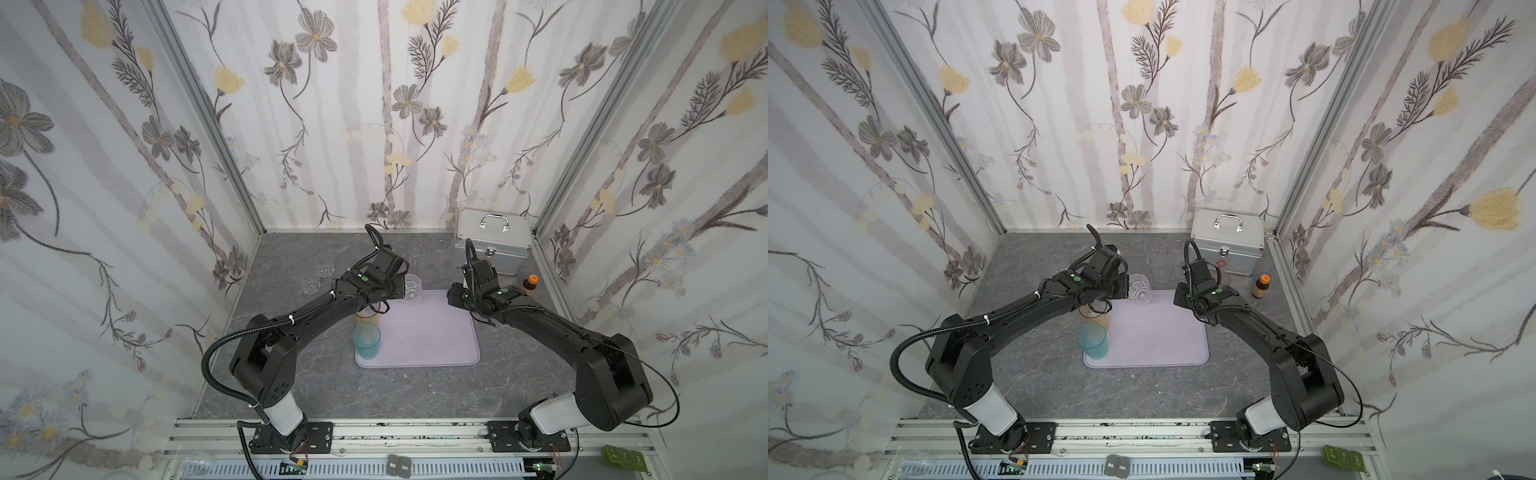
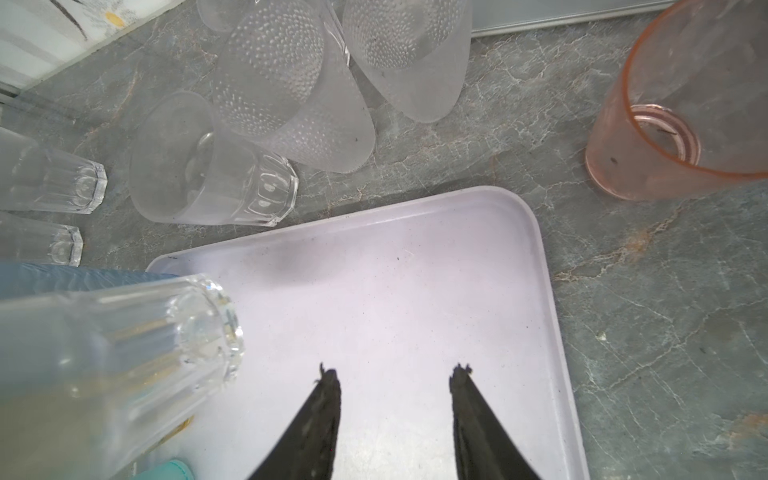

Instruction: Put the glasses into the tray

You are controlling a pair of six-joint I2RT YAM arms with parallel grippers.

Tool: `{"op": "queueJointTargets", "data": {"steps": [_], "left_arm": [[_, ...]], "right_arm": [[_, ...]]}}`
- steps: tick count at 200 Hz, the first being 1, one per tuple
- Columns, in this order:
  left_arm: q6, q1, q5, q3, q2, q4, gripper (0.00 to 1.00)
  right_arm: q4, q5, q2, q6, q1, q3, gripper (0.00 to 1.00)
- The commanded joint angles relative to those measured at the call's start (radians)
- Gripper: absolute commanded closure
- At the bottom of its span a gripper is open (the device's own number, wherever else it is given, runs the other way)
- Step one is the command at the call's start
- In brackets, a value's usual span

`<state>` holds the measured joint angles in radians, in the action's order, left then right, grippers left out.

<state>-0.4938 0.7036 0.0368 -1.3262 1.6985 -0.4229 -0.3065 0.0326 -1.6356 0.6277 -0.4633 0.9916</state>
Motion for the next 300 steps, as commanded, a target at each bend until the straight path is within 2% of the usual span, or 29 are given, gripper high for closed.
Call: {"op": "queueJointTargets", "data": {"steps": [1,71,99,145,212,300], "left_arm": [[0.034,0.009,0.007,-0.013,0.031,0.004,1.00],[0.070,0.031,0.027,-0.024,0.125,-0.008,1.00],[0.075,0.031,0.015,-0.033,0.149,-0.014,0.96],[0.082,0.030,0.026,-0.062,0.136,-0.026,0.94],[0.083,0.030,0.029,-0.073,0.128,-0.033,0.90],[0.089,0.027,0.023,-0.064,0.128,-0.033,0.88]], "right_arm": [[0.044,-0.031,-0.001,0.007,-0.008,0.000,0.56],[0.065,-0.109,-0.015,0.013,-0.027,-0.013,0.58],[0.093,-0.188,-0.034,0.012,-0.035,-0.005,0.55],[0.112,-0.246,-0.067,0.012,-0.056,0.022,0.51],[0.082,-0.205,-0.093,-0.003,-0.090,0.058,0.49],[0.087,-0.214,-0.156,0.004,-0.110,0.087,0.49]]}}
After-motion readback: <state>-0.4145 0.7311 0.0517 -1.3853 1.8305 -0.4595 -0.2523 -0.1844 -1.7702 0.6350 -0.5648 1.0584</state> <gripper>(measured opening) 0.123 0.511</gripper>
